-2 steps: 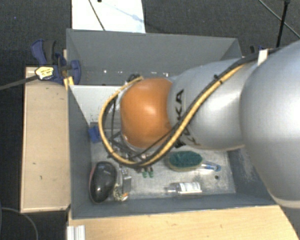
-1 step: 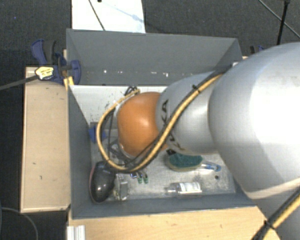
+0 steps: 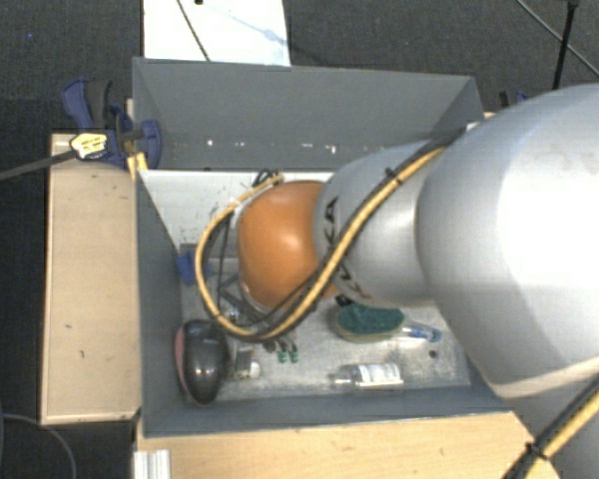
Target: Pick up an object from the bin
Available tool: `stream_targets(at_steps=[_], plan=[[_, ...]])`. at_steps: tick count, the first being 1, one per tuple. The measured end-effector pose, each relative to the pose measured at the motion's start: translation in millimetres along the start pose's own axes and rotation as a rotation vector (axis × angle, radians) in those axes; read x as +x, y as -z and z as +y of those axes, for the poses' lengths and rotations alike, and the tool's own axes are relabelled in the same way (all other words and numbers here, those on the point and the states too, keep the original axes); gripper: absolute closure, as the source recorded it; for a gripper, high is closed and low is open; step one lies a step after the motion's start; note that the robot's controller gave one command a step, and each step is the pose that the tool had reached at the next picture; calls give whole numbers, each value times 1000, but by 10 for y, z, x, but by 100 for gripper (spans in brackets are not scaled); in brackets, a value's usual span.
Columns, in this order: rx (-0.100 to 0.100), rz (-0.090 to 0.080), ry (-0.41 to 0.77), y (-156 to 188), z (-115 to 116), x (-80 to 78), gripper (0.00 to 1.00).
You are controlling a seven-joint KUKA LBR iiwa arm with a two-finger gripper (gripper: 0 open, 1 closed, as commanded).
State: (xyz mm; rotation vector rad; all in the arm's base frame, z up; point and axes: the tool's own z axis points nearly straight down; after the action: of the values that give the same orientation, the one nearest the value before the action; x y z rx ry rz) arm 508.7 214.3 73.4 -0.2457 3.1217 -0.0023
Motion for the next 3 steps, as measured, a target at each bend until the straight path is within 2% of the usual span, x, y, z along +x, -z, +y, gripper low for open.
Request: stream_targets(at_steps=[1,2,3], plan=[[-7,-4,90,15,-195,25,100],[-5,-12,84,11,-211,6,0],[-4,5,27,-25,343,58,0]])
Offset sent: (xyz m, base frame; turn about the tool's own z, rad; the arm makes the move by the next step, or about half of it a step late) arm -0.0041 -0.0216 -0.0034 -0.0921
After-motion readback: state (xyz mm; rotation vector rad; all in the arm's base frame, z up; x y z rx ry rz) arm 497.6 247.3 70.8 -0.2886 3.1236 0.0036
